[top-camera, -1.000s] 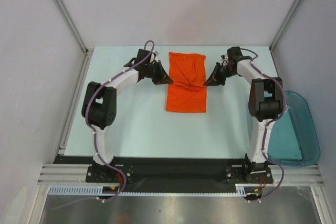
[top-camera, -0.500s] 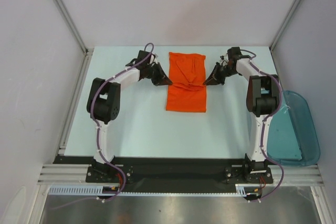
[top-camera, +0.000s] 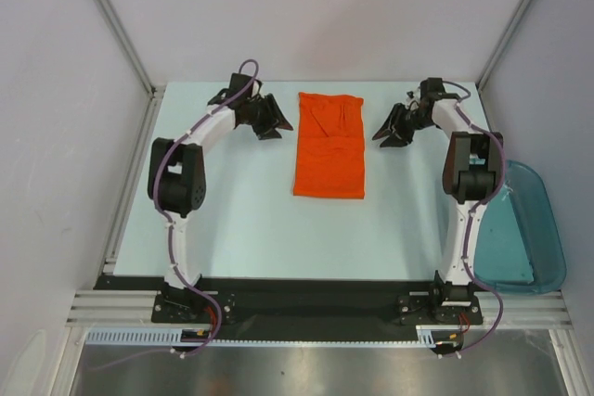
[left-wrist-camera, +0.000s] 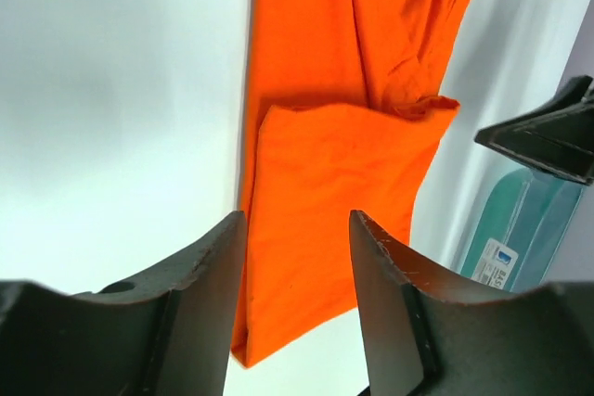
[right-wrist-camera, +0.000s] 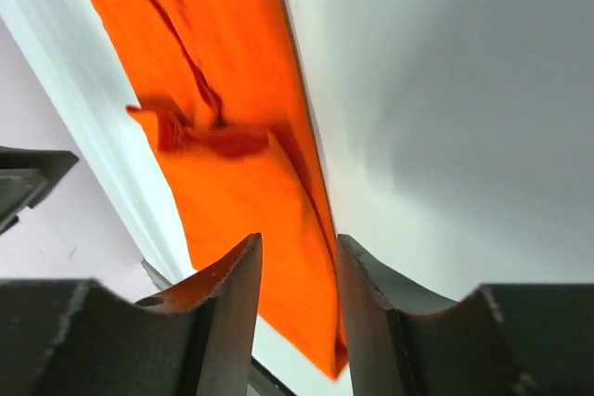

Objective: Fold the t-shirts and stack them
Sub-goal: Fold the tshirt

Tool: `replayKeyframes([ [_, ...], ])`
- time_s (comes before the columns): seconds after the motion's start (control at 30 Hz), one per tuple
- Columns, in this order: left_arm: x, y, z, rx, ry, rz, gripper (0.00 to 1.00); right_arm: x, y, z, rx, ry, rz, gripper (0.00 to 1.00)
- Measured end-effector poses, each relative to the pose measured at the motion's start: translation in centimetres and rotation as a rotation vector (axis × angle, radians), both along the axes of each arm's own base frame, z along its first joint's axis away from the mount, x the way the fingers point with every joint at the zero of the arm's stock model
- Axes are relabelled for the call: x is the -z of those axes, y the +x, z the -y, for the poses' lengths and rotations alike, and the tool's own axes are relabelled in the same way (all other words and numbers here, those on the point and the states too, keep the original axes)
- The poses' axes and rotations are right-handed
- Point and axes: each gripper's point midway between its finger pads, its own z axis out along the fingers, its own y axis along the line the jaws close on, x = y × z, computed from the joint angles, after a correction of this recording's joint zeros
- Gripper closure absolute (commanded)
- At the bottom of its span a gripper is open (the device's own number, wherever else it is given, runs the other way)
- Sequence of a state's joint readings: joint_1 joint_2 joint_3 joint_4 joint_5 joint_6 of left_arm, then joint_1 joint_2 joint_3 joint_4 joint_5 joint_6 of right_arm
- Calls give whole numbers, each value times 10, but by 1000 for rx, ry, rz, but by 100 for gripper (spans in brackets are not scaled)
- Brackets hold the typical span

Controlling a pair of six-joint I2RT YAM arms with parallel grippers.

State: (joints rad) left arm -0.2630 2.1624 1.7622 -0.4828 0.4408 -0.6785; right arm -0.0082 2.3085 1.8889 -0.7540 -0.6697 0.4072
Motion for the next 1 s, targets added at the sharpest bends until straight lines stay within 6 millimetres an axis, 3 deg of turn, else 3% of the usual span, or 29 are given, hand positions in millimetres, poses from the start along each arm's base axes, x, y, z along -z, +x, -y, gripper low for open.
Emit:
replayKeyframes([
  [0.1,-11,-12,-7,14,5,18,53,-12,-18,8,5,-37,10,55],
  [0.2,-19,-33,0,61,7,31,55,-28,-45,-4,-17,-43,44,58],
  [0.27,-22,-49,16,115,-9,49,55,-34,-62,-21,-45,-14,61,67],
  [0.37,-22,-72,50,214,-79,60,55,-31,-66,-47,-86,49,84,83],
  [0.53,-3,-79,91,311,-203,48,57,-6,-55,-83,-134,159,76,89],
  [0.67,26,-76,93,315,-238,-7,59,16,-47,-88,-127,228,32,89],
  [0.77,31,-85,90,329,-258,-21,62,14,-55,-88,-133,278,9,89],
  [1.0,43,-139,70,352,-258,-86,62,0,-124,-106,-213,336,-44,90],
])
